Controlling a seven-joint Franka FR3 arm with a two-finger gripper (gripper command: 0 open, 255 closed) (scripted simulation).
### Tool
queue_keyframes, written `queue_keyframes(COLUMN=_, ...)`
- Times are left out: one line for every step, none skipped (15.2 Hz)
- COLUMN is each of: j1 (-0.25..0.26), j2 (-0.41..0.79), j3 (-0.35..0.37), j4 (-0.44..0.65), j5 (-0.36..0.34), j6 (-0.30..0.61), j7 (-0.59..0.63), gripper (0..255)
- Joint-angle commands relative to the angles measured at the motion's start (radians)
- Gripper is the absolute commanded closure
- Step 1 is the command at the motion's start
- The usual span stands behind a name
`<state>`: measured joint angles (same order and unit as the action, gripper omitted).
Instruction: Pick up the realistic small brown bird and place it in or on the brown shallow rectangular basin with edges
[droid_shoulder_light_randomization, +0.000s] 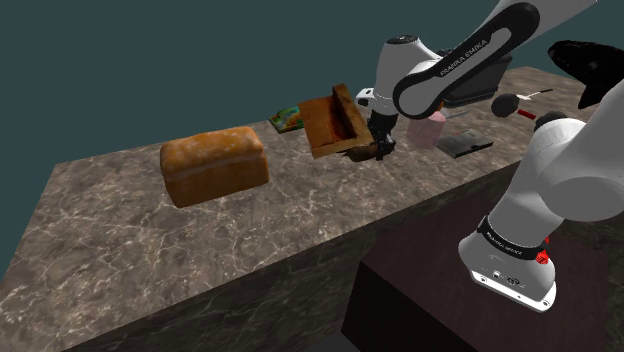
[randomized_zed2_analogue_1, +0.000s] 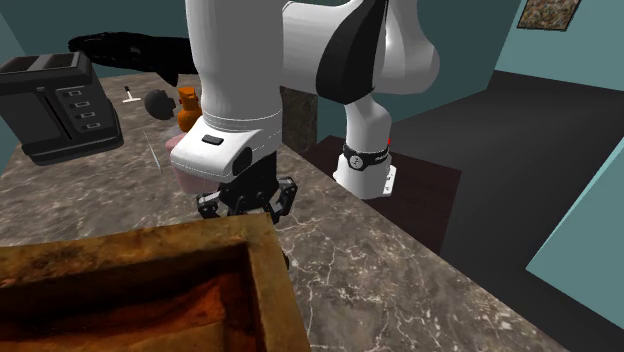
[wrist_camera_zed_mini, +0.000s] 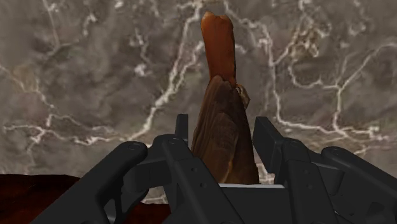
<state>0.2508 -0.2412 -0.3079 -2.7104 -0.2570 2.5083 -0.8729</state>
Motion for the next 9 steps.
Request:
queue_keyframes(j1=0.000, j2=0.000, j3=0.000, j4=0.000, j5=0.000, j6=0.000, j7=0.000, gripper=255)
queue_keyframes(j1=0.000, j2=0.000, j3=0.000, j4=0.000, j5=0.000, j6=0.000, j7=0.000, gripper=255)
queue_keyframes(j1=0.000, j2=0.000, j3=0.000, j4=0.000, j5=0.000, j6=0.000, j7=0.000, gripper=255)
queue_keyframes(j1=0.000, j2=0.000, j3=0.000, j4=0.000, j5=0.000, j6=0.000, j7=0.000, gripper=255)
queue_keyframes(j1=0.000, j2=-0.014, j3=0.002, j4=0.004, j5=0.000, j6=-0.017, j7=0.000, gripper=255)
queue_keyframes(j1=-0.001, j2=-0.027, j3=0.003, j4=0.008, j5=0.000, j6=-0.035, j7=-0.001, gripper=255)
queue_keyframes(j1=-0.001, j2=-0.040, j3=0.005, j4=0.013, j5=0.000, j6=-0.052, j7=-0.001, gripper=255)
queue_keyframes(j1=-0.001, j2=-0.053, j3=0.007, j4=0.017, j5=0.000, j6=-0.070, j7=-0.002, gripper=255)
queue_keyframes(j1=-0.001, j2=-0.065, j3=0.009, j4=0.022, j5=0.001, j6=-0.087, j7=-0.003, gripper=255)
